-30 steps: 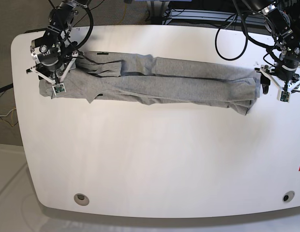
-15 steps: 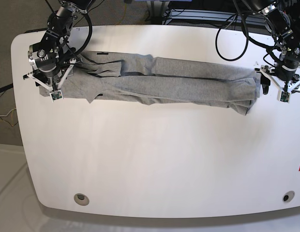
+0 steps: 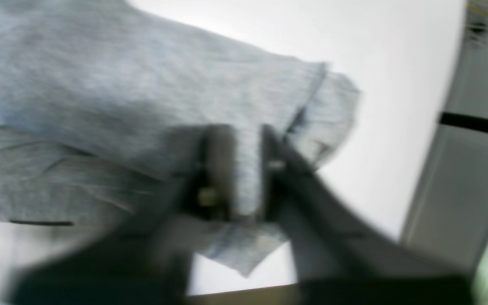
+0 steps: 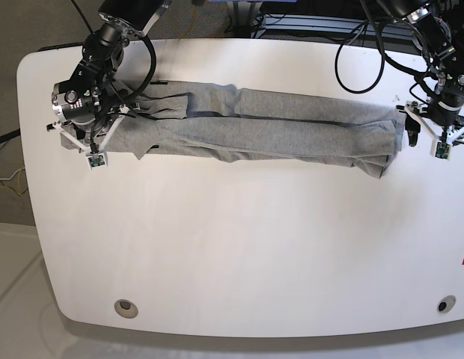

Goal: Fold the T-shirt properly
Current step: 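Release and regrasp the strip end with the right gripper, pulling it taut, then open the left gripper and lift it off the strip end, then lower the left gripper and pinch the strip's end edge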

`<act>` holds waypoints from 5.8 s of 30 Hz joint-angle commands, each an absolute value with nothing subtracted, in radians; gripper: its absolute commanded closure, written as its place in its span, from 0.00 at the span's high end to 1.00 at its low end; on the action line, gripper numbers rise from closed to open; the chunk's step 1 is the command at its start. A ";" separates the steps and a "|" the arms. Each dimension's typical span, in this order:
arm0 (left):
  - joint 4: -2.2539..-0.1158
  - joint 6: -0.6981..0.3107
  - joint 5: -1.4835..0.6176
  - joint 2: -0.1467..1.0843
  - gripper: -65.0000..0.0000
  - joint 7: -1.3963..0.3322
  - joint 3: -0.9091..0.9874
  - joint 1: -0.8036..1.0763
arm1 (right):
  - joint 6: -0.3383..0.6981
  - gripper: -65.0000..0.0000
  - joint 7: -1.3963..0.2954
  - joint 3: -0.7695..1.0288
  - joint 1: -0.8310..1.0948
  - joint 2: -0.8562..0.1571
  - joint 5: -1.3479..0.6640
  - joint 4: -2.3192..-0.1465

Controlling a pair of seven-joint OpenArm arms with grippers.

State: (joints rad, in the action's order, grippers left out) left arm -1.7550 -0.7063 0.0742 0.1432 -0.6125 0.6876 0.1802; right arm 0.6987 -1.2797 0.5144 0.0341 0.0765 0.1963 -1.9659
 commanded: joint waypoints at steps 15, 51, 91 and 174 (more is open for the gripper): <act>-1.762 -0.698 0.056 0.173 0.60 -0.595 0.743 0.145 | 0.698 0.00 -1.093 0.384 0.110 0.074 0.208 -1.807; -1.612 -0.698 0.059 0.127 0.60 -0.875 0.854 -0.065 | 0.698 0.00 -1.058 0.383 0.108 0.068 0.209 -1.699; -1.616 -0.698 0.062 -0.111 0.60 -0.160 1.047 -0.082 | 0.698 0.00 -1.058 0.383 0.114 0.068 0.209 -1.699; -1.337 -0.698 0.105 -0.085 0.03 -0.383 0.754 0.042 | 0.698 0.00 -1.058 0.381 0.116 0.050 0.209 -1.701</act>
State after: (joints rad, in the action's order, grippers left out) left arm -1.3388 -0.6994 0.0513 -0.0822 -0.3168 0.7544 0.0360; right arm 0.6849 -0.9939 0.3843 0.1009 0.0475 0.1791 -1.7218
